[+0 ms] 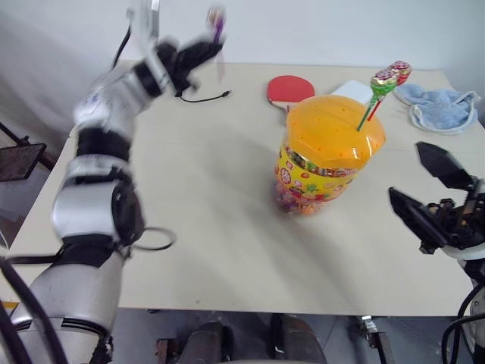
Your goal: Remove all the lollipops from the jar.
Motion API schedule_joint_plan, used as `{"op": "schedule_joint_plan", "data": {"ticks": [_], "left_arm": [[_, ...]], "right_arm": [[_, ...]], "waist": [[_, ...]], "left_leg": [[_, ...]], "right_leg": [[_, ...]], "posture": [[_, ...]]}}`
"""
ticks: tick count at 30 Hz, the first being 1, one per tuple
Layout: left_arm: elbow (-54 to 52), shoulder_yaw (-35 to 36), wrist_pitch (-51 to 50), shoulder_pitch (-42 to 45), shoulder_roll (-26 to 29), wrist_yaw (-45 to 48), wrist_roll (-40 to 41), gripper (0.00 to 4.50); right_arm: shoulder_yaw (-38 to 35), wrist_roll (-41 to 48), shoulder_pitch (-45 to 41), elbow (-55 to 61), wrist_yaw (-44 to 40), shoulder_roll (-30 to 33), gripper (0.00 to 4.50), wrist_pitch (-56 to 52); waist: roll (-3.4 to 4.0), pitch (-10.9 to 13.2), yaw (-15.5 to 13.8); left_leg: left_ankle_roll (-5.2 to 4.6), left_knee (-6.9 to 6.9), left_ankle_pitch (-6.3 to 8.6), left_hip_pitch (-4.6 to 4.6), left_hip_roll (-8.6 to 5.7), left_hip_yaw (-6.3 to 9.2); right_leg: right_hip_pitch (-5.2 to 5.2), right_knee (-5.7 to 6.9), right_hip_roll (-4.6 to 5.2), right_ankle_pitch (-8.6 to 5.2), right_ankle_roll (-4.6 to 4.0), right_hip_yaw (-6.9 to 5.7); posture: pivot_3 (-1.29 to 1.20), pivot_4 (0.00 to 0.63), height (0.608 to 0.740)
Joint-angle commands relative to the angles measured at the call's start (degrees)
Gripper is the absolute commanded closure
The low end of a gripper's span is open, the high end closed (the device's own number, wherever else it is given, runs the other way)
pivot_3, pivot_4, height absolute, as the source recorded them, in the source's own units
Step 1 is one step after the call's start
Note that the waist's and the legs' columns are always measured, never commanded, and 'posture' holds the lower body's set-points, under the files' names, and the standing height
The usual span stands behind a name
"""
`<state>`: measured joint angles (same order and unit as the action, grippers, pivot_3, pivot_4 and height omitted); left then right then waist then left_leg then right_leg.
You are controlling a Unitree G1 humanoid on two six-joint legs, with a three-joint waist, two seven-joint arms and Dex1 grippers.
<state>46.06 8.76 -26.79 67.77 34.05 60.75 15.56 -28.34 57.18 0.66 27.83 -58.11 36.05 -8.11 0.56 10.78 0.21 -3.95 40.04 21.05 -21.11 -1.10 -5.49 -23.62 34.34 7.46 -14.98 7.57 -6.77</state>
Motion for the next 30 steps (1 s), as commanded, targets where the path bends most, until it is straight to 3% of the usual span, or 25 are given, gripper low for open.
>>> {"op": "schedule_joint_plan", "data": {"ticks": [1, 3, 5, 12, 17, 21, 30], "left_arm": [[-24.8, -0.6, -15.4, -15.5, 9.9, -0.1, 1.0, 4.49], [-37.5, 2.7, -23.6, -28.0, 15.7, -1.5, 2.7, 4.49], [-45.4, 7.9, -30.6, -37.0, 17.3, -4.9, 4.3, 4.49], [-62.8, 15.6, -39.0, -59.6, 13.1, -13.0, 6.9, 4.49], [-66.3, 14.8, -36.5, -64.5, 11.7, -15.7, 7.4, 4.49], [-62.4, 13.9, -33.8, -63.5, 10.5, -18.0, 6.9, 4.49], [-53.4, 13.5, -27.2, -59.6, 14.9, -16.4, 6.9, 2.01]], "right_arm": [[1.5, -0.7, 0.4, 0.0, -5.6, 2.7, 0.0, -0.9], [3.1, -1.4, 0.5, -1.4, -8.3, 3.1, 0.0, -1.1], [4.6, -2.1, 0.6, -2.7, -10.6, 3.2, 0.0, -1.4], [8.5, -6.2, -1.6, -8.2, -17.9, 3.6, 0.0, 0.0], [8.1, -6.4, -2.4, -9.6, -19.9, 3.6, 0.0, -0.1], [7.2, -6.6, -2.6, -10.3, -20.3, 3.3, 0.0, 0.4], [5.6, -6.9, -1.4, -11.2, -21.0, 3.1, 0.0, 1.2]], "waist": [[-0.1, 0.1, 0.3], [-0.2, 0.1, 0.4], [-0.25, 0.1, -0.3], [-0.1, 0.2, -1.7], [0.1, 0.1, -1.5], [0.19, 0.1, -1.6], [0.26, 0.0, -1.5]], "left_leg": [[0.02, 0.0, 0.01, -0.04, 0.03, 0.04], [0.06, 0.03, 0.03, -0.15, 0.11, 0.18], [0.1, 0.08, 0.06, -0.15, 0.12, 0.3], [0.42, 0.24, 0.23, 0.24, 0.0, 0.96], [0.67, 0.0, 0.33, 0.62, 0.08, 1.01], [0.61, 0.01, 0.25, 0.66, 0.3, 1.01], [0.96, 0.01, 0.32, 0.85, 0.34, 0.98]], "right_leg": [[-0.04, 0.02, -0.03, -0.02, -0.03, 0.0], [-0.09, 0.02, -0.05, -0.03, -0.06, -0.07], [-0.03, -0.02, 0.0, -0.04, -0.08, -0.08], [0.95, -0.47, 0.36, -0.03, -0.07, 0.39], [1.06, -0.32, 0.45, -0.19, -0.36, 0.34], [1.06, -0.28, 0.18, -0.28, -0.52, 0.29], [1.07, -0.06, 0.24, -0.37, -0.67, 0.36]], "posture": [[0.0, 0.15, 0.74], [0.0, 0.15, 0.74], [0.0, 0.15, 0.74], [0.0, 0.15, 0.74], [0.0, 0.15, 0.74], [0.0, 0.15, 0.74], [0.0, 0.15, 0.74]]}}
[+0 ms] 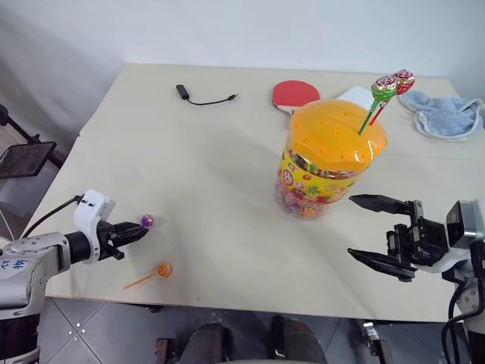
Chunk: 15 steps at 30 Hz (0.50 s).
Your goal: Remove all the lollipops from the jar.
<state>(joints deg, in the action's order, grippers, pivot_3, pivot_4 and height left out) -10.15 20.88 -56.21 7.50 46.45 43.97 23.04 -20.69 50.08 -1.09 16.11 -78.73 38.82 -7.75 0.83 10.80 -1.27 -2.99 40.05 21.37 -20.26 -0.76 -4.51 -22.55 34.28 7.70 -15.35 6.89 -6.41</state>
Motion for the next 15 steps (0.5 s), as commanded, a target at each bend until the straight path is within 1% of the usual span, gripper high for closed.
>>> {"op": "schedule_joint_plan", "data": {"ticks": [1, 4, 5, 7, 8, 10, 13, 14, 15], "left_arm": [[3.7, 1.9, 3.7, 1.0, 3.3, 1.5, -0.1, 1.74], [7.7, 3.3, 9.1, 1.2, 6.6, 7.0, 1.3, 0.79], [10.2, 4.6, 12.4, 1.3, 7.7, 10.2, 2.0, 0.53], [13.7, 6.3, 17.3, 1.1, 9.5, 14.9, 2.9, 0.53], [15.4, 7.7, 21.5, 0.7, 9.9, 18.4, 3.6, 0.53], [16.9, 10.8, 25.8, 0.3, 9.7, 24.1, 6.7, 0.53], [19.5, 13.8, 31.7, 0.7, 8.9, 26.3, 7.6, 0.02], [20.1, 14.6, 34.7, 0.8, 8.5, 27.1, 7.7, 0.02], [19.2, 16.0, 36.1, 1.6, 7.3, 27.9, 9.7, 0.02]], "right_arm": [[-2.2, 0.2, 0.5, 0.4, -0.4, 0.4, 0.0, 0.9], [-3.0, 0.3, 1.3, -0.3, -0.4, 0.3, 0.0, 1.2], [-3.8, 0.7, 1.2, -0.8, 0.1, 0.4, 0.0, 0.9], [-5.2, 1.2, 0.9, -1.8, 0.9, 0.8, 0.0, 0.5], [-6.5, 1.7, 0.7, -2.4, 1.8, 1.1, 0.0, -0.1], [-9.1, 2.6, 0.8, -2.7, 3.9, 2.0, 0.0, -1.5], [-12.8, 4.1, 1.5, -2.2, 7.5, 2.4, 0.0, -3.1], [-14.4, 4.6, 2.1, -1.8, 9.4, 2.3, 0.0, -3.9], [-16.8, 4.9, 3.3, -1.4, 12.4, 2.1, 0.0, -4.8]], "waist": [[0.0, 0.0, 0.1], [-0.01, 0.0, 0.2], [-0.01, 0.0, 0.2], [-0.01, 0.0, 0.3], [-0.01, 0.0, 0.3], [0.03, 0.0, 0.6], [0.03, 0.0, 0.5], [0.03, 0.0, 0.4], [0.04, 0.1, 0.4]], "left_leg": [[0.0, -0.01, 0.0, 0.0, 0.01, 0.0], [-0.1, -0.05, -0.06, -0.04, 0.05, -0.01], [-0.11, -0.08, -0.06, -0.04, 0.07, -0.01], [-0.11, -0.1, -0.04, -0.06, 0.08, -0.01], [-0.12, -0.09, -0.03, -0.08, 0.08, -0.01], [-0.13, -0.1, -0.01, -0.09, 0.08, -0.03], [-0.13, -0.09, 0.01, -0.11, 0.09, -0.05], [-0.12, -0.09, 0.01, -0.11, 0.1, -0.05], [-0.11, -0.09, 0.02, -0.11, 0.11, -0.05]], "right_leg": [[-0.03, 0.14, 0.0, -0.02, -0.03, -0.01], [-0.1, 0.15, -0.04, -0.06, -0.11, -0.05], [-0.11, 0.14, -0.05, -0.07, -0.12, -0.07], [-0.14, 0.14, -0.06, -0.08, -0.15, -0.1], [-0.16, 0.13, -0.06, -0.09, -0.15, -0.11], [-0.16, 0.09, -0.05, -0.09, -0.16, -0.12], [-0.17, 0.06, 0.0, -0.09, -0.16, -0.13], [-0.16, 0.05, 0.0, -0.09, -0.15, -0.13], [-0.16, 0.06, 0.0, -0.09, -0.16, -0.13]], "posture": [[0.0, 0.15, 0.74], [0.0, 0.15, 0.74], [0.0, 0.15, 0.74], [0.0, 0.15, 0.74], [0.0, 0.15, 0.74], [0.0, 0.15, 0.74], [0.0, 0.15, 0.74], [0.0, 0.15, 0.74], [0.0, 0.15, 0.74]]}}
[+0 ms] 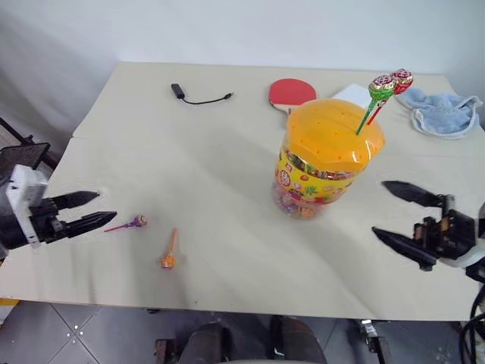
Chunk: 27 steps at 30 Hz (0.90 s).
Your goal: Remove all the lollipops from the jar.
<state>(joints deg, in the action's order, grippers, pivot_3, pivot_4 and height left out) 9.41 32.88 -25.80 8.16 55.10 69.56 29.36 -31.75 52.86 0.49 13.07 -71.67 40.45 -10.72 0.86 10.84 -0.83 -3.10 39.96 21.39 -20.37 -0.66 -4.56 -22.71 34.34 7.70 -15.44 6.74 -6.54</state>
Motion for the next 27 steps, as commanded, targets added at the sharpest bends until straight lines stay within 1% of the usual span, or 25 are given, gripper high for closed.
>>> {"op": "schedule_joint_plan", "data": {"ticks": [1, 4, 6, 8, 11, 13, 15, 18, 21, 24, 27], "left_arm": [[-1.8, 4.5, 6.1, 1.8, -2.1, 1.9, 4.7, 0.02], [-8.5, 3.7, 0.2, 5.5, -4.5, -0.2, 12.4, 0.02], [-12.1, 2.5, -3.2, 7.3, -5.7, -0.8, 16.7, 0.02], [-14.8, 0.5, -5.1, 8.8, -6.3, -1.6, 18.8, 0.02], [-15.6, -1.7, -6.2, 11.4, -7.2, -2.8, 20.3, 0.02], [-15.8, -2.6, -6.7, 12.4, -8.1, -3.6, 21.2, 0.02], [-16.8, -3.6, -6.6, 12.5, -9.0, -4.1, 21.6, 0.02], [-18.8, -4.3, -6.7, 12.3, -10.6, -5.6, 22.6, 0.02], [-20.6, -4.9, -6.4, 12.0, -12.1, -7.3, 23.0, 0.0], [-21.2, -5.3, -5.9, 11.5, -12.6, -7.8, 22.6, 0.0], [-21.3, -5.8, -5.4, 11.5, -12.9, -8.4, 22.5, 0.0]], "right_arm": [[-7.8, 2.2, 2.7, 1.7, 7.7, 0.2, 0.0, -2.2], [-10.3, 3.0, 3.9, 2.1, 11.4, -1.6, 0.0, -2.1], [-9.9, 2.7, 4.4, 2.6, 12.4, -2.5, 0.0, -2.2], [-8.1, 2.3, 3.4, 3.7, 13.7, -2.9, 0.0, -2.4], [-4.5, 0.8, -1.7, 4.2, 20.5, -1.3, 0.0, -5.5], [-2.1, 1.1, -6.4, 3.7, 23.0, 0.0, 0.0, -7.9], [0.1, 1.6, -11.8, 2.5, 25.2, 1.1, 0.0, -10.2], [2.6, 2.4, -17.7, 1.8, 26.2, 1.8, 0.0, -13.1], [5.0, 2.2, -22.4, 0.5, 26.6, 2.3, 0.62, -15.5], [7.5, -0.1, -25.2, -0.6, 25.6, 2.7, 1.61, -15.7], [9.0, -1.7, -27.9, -2.3, 25.1, 2.6, 1.61, -15.3]], "waist": [[0.02, 0.0, -0.2], [-0.04, 0.0, -0.6], [-0.12, 0.0, -0.5], [-0.06, 0.0, -0.3], [0.05, 0.0, 0.6], [0.07, 0.0, 1.2], [0.08, 0.0, 1.5], [0.06, 0.0, 1.3], [0.03, 0.1, 0.8], [0.01, 0.1, 0.7], [0.01, 0.1, 0.8]], "left_leg": [[0.07, -0.01, 0.04, 0.0, 0.0, 0.0], [0.09, 0.02, 0.06, -0.02, 0.01, 0.0], [0.1, 0.05, 0.06, -0.03, 0.0, 0.01], [0.07, 0.05, 0.05, 0.0, 0.0, 0.0], [-0.07, 0.04, -0.04, 0.07, 0.01, -0.1], [-0.05, 0.03, -0.06, 0.09, 0.05, -0.19], [-0.03, 0.02, -0.06, 0.09, 0.15, -0.31], [-0.01, 0.01, -0.05, 0.06, 0.21, -0.37], [-0.03, 0.03, -0.03, 0.01, 0.23, -0.37], [-0.08, 0.07, -0.03, -0.05, 0.21, -0.37], [-0.09, 0.08, -0.03, -0.06, 0.2, -0.43]], "right_leg": [[0.0, -0.01, 0.0, 0.0, 0.0, 0.0], [0.01, 0.0, 0.02, 0.01, 0.01, 0.01], [0.06, -0.01, 0.02, 0.03, 0.05, 0.03], [0.09, -0.01, 0.01, 0.04, 0.06, 0.06], [0.08, 0.04, -0.07, 0.03, 0.06, 0.13], [0.03, 0.1, -0.15, 0.03, 0.05, 0.2], [-0.05, 0.11, -0.27, 0.01, 0.03, 0.28], [-0.11, 0.1, -0.33, 0.0, 0.0, 0.26], [-0.12, 0.06, -0.35, -0.01, 0.0, 0.23], [-0.12, 0.02, -0.32, 0.0, 0.01, 0.2], [-0.11, -0.05, -0.34, 0.02, 0.04, 0.2]], "posture": [[0.0, 0.15, 0.74], [0.0, 0.15, 0.74], [0.0, 0.15, 0.74], [0.0, 0.15, 0.74], [0.0, 0.15, 0.74], [0.0, 0.15, 0.74], [0.0, 0.15, 0.74], [0.0, 0.15, 0.74], [0.0, 0.15, 0.74], [0.0, 0.15, 0.74], [0.0, 0.15, 0.74]]}}
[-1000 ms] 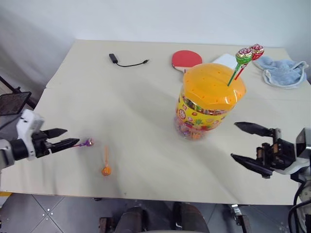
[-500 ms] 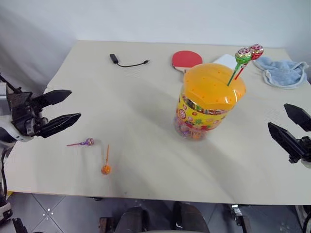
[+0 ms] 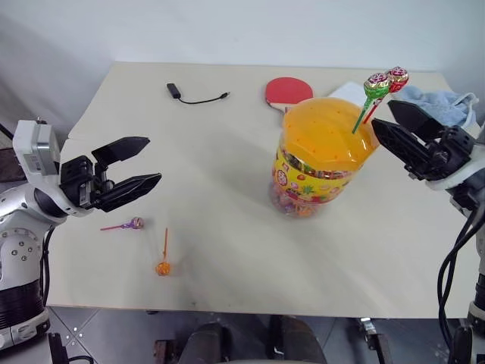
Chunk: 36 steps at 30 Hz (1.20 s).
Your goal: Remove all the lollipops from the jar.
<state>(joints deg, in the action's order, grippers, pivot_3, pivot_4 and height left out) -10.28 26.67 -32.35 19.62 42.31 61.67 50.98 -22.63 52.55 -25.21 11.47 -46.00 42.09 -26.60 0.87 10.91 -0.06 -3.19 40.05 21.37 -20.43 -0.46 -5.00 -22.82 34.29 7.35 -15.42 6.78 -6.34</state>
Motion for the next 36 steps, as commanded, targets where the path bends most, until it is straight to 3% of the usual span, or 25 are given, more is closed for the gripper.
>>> {"op": "schedule_joint_plan", "data": {"ticks": [1, 7, 8, 10, 16, 17, 23, 29, 33, 36], "left_arm": [[-1.7, 0.3, 1.1, 0.1, -0.2, -0.6, 0.9, 0.0], [-1.6, -0.2, 1.9, 0.5, -0.7, -0.9, 0.8, 0.0], [-1.7, -0.3, 1.8, 0.6, -0.8, -1.0, 1.0, 0.0], [-1.8, -0.5, 1.8, 0.8, -1.1, -1.3, 1.1, 0.0], [-2.6, -1.2, 1.2, 1.3, -1.6, -2.1, 2.0, 0.0], [-2.6, -1.5, 1.2, 1.5, -1.8, -2.3, 2.0, 0.0], [-3.0, -3.5, 0.9, 2.3, -1.8, -1.3, 2.7, 0.0], [-4.2, -9.5, 2.0, 2.7, -1.3, 3.9, 0.1, 0.0], [-2.3, -11.9, 3.4, 3.6, -2.9, 4.6, -1.4, 0.0], [-2.1, -12.8, 3.7, 3.5, -3.7, 4.6, -1.9, 0.0]], "right_arm": [[0.1, -1.7, -2.9, -1.3, -0.5, 0.9, 1.61, 0.6], [1.6, -4.0, -5.2, -3.9, -2.8, 0.8, 1.61, 0.8], [1.7, -4.1, -5.5, -4.1, -3.0, 0.6, 1.79, 0.7], [1.8, -3.9, -6.0, -4.3, -3.4, 0.2, 2.19, 0.4], [0.9, -3.6, -7.1, -5.6, -4.6, -1.1, 4.29, 1.4], [-0.3, -2.9, -7.3, -6.2, -4.8, -1.2, 4.48, 1.7], [-8.1, 3.3, -10.0, -8.7, -3.9, -0.7, 4.48, 1.4], [-16.6, 1.8, -7.6, -19.7, -0.2, 13.2, 4.48, -7.1], [-12.0, -9.2, 8.1, -23.0, 2.6, 24.4, 4.48, -18.2], [-6.4, -17.7, 15.8, -22.5, 3.6, 27.4, 4.48, -16.6]], "waist": [[0.0, 0.0, 0.1], [0.0, 0.0, 0.1], [0.0, 0.0, 0.1], [0.0, 0.0, 0.1], [0.0, 0.0, 0.1], [0.0, 0.0, 0.1], [-0.01, 0.0, 0.0], [-0.01, 0.0, -0.3], [-0.02, 0.0, -0.2], [-0.04, 0.0, -0.1]], "left_leg": [[0.0, 0.0, 0.0, 0.0, 0.0, -0.03], [0.01, -0.01, 0.0, 0.0, 0.05, -0.04], [0.01, -0.01, 0.0, 0.0, 0.05, -0.06], [0.01, -0.01, 0.0, 0.0, 0.05, -0.07], [0.01, -0.01, 0.0, 0.0, 0.08, -0.07], [0.01, -0.01, 0.0, 0.0, 0.07, -0.07], [0.01, -0.01, 0.0, -0.01, 0.07, -0.06], [-0.01, -0.04, 0.01, -0.08, 0.04, -0.07], [-0.01, -0.08, 0.01, -0.07, 0.15, -0.11], [-0.02, -0.05, 0.0, -0.06, 0.15, -0.24]], "right_leg": [[0.0, 0.0, 0.0, 0.0, 0.0, 0.01], [-0.01, -0.02, -0.11, 0.0, 0.0, 0.0], [-0.01, -0.03, -0.12, 0.0, 0.0, 0.01], [-0.01, -0.03, -0.13, 0.0, 0.01, 0.01], [-0.01, -0.04, -0.13, 0.0, 0.01, 0.02], [-0.01, -0.04, -0.13, 0.0, 0.01, 0.02], [-0.01, -0.04, -0.17, 0.01, 0.01, 0.01], [-0.01, -0.16, -0.15, 0.0, 0.01, -0.02], [0.01, -0.22, -0.17, 0.0, 0.01, -0.01], [0.02, -0.22, -0.17, 0.02, 0.03, 0.05]], "posture": [[0.0, 0.15, 0.74], [0.0, 0.15, 0.74], [0.0, 0.15, 0.74], [0.0, 0.15, 0.74], [0.0, 0.15, 0.74], [0.0, 0.15, 0.74], [0.0, 0.15, 0.74], [0.0, 0.15, 0.74], [0.0, 0.15, 0.74], [0.0, 0.15, 0.74]]}}
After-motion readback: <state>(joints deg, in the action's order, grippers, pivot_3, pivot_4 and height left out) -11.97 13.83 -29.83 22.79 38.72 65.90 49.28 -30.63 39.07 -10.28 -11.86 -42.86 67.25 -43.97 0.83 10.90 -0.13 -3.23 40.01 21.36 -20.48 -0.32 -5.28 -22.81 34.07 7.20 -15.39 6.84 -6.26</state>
